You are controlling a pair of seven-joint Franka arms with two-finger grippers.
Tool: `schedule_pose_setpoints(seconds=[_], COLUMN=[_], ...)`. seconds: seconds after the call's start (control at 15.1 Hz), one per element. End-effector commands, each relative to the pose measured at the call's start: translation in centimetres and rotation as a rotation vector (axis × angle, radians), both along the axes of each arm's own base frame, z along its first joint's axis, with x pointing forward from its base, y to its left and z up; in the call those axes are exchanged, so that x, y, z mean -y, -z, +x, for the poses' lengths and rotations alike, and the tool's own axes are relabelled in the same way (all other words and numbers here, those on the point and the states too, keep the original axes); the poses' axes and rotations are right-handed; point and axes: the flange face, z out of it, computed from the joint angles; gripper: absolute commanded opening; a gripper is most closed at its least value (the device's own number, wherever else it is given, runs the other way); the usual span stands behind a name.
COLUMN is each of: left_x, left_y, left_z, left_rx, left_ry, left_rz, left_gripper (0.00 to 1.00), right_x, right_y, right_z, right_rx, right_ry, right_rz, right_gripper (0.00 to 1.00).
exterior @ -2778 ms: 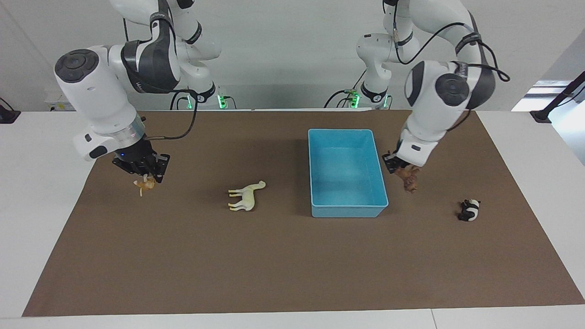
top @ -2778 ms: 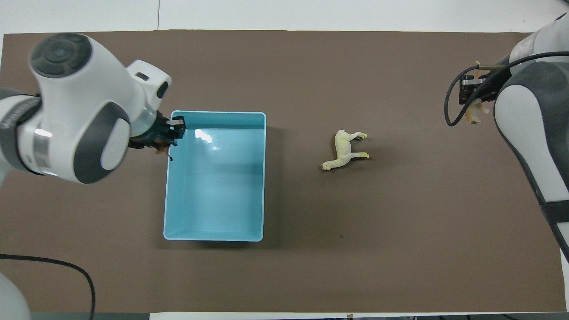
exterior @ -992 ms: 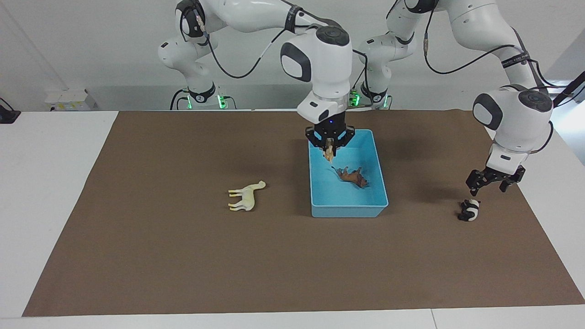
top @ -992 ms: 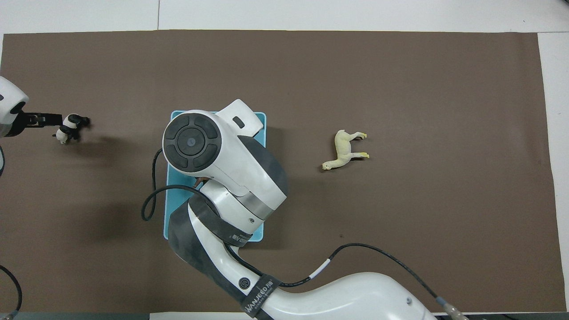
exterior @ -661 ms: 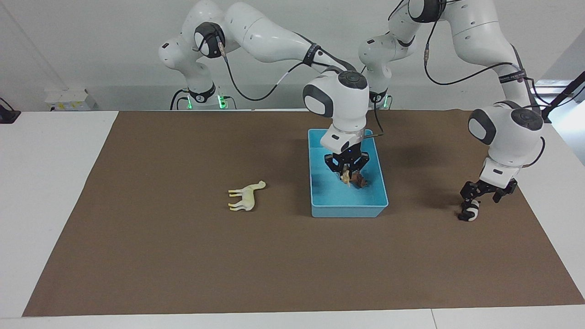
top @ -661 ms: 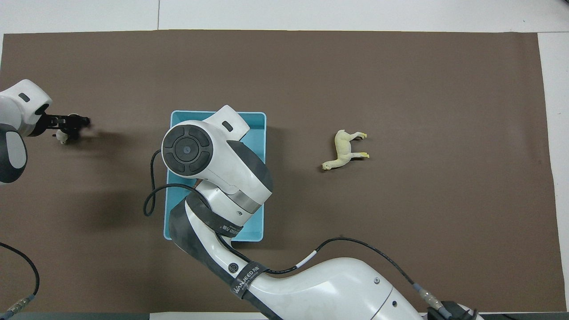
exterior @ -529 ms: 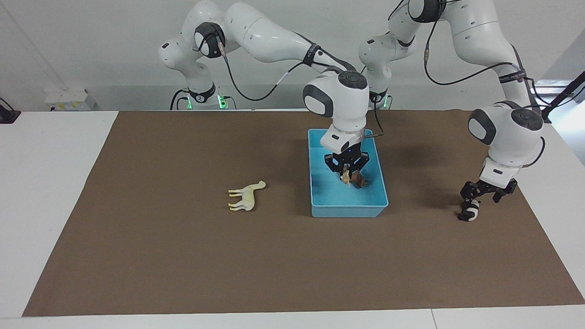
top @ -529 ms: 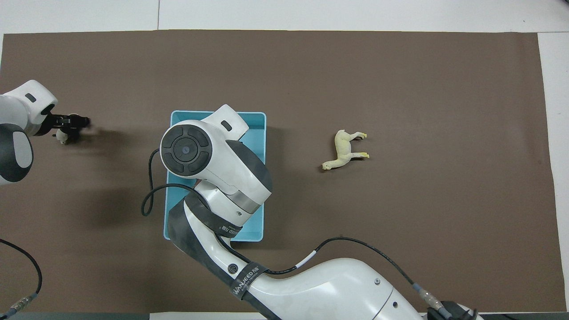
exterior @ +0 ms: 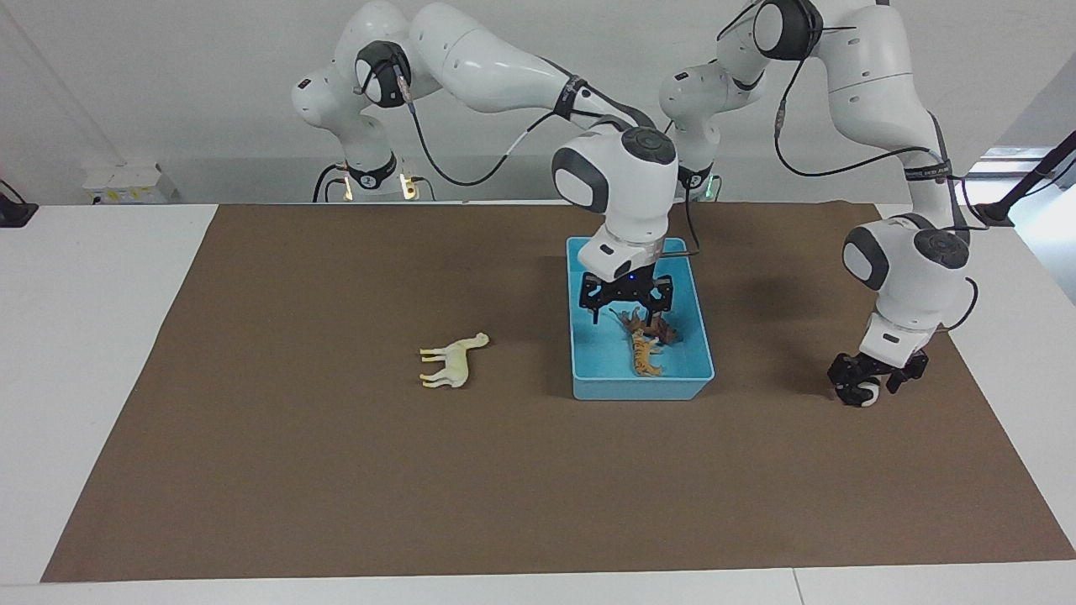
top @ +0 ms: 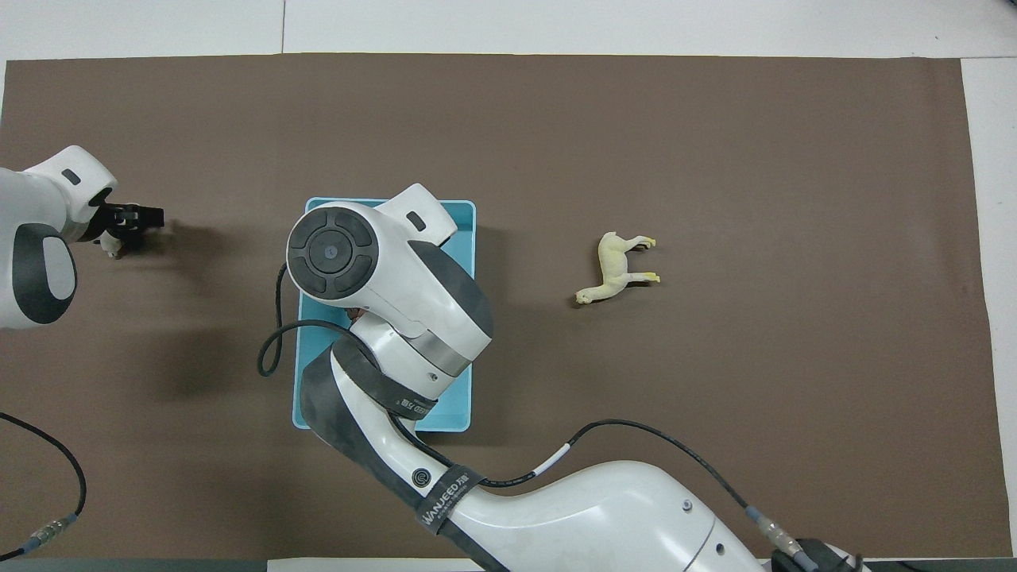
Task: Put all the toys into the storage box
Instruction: 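Release the tiger into the box and withdraw the right gripper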
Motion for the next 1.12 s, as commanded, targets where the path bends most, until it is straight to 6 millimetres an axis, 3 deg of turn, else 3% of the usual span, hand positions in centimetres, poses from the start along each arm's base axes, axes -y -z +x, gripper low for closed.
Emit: schedule_pose_setpoints(seconds=[0.0, 0.07, 0.13, 0.26, 0.33, 0.4, 0.53, 0.66, 0.79, 0.93, 1.06], left_x=[-0.2, -0.1, 0.0, 0.0, -0.1, -0.1, 0.0, 2.3, 4.2, 7.0, 7.0], left_y=[0.4, 0.6, 0.6, 0.6, 0.6, 0.5, -0.4, -2.4, -4.9, -6.1, -6.4], left_z=[0.6, 0.6, 0.6, 0.5, 0.5, 0.5, 1.2, 2.9, 4.5, 4.9, 4.8], left_rx=[0.017, 0.012, 0.009, 0.004, -0.005, -0.013, -0.026, -0.076, -0.124, -0.160, -0.163], left_ry=[0.018, 0.016, 0.012, -0.013, -0.028, -0.041, -0.061, -0.078, -0.138, -0.174, -0.179], left_rz=[0.018, 0.015, 0.014, 0.007, 0.004, 0.000, -0.002, -0.007, -0.010, -0.015, -0.015], left_gripper=[1.00, 0.96, 0.81, 0.41, 0.27, 0.20, 0.15, 0.15, 0.14, 0.04, 0.00], right_x=[8.5, 9.9, 11.8, 17.0, 18.6, 19.6, 21.0, 22.3, 22.6, 22.3, 22.3], right_y=[-3.8, -3.2, -2.0, 0.2, 1.3, 3.2, 7.0, 10.0, 12.6, 14.5, 16.4], right_z=[2.6, 3.2, 3.8, 4.6, 4.6, 3.8, 2.1, 0.6, -0.3, -0.7, -0.9], right_rx=[-0.031, -0.048, -0.072, -0.122, -0.119, -0.117, -0.071, -0.062, -0.070, -0.067, -0.067], right_ry=[0.021, -0.010, -0.029, -0.038, -0.058, -0.070, -0.085, -0.100, -0.100, -0.100, -0.098], right_rz=[-0.008, -0.022, -0.035, -0.049, -0.037, -0.030, -0.006, 0.001, 0.002, 0.003, 0.004], right_gripper=[1.00, 1.00, 1.00, 1.00, 1.00, 1.00, 1.00, 1.00, 1.00, 1.00, 1.00])
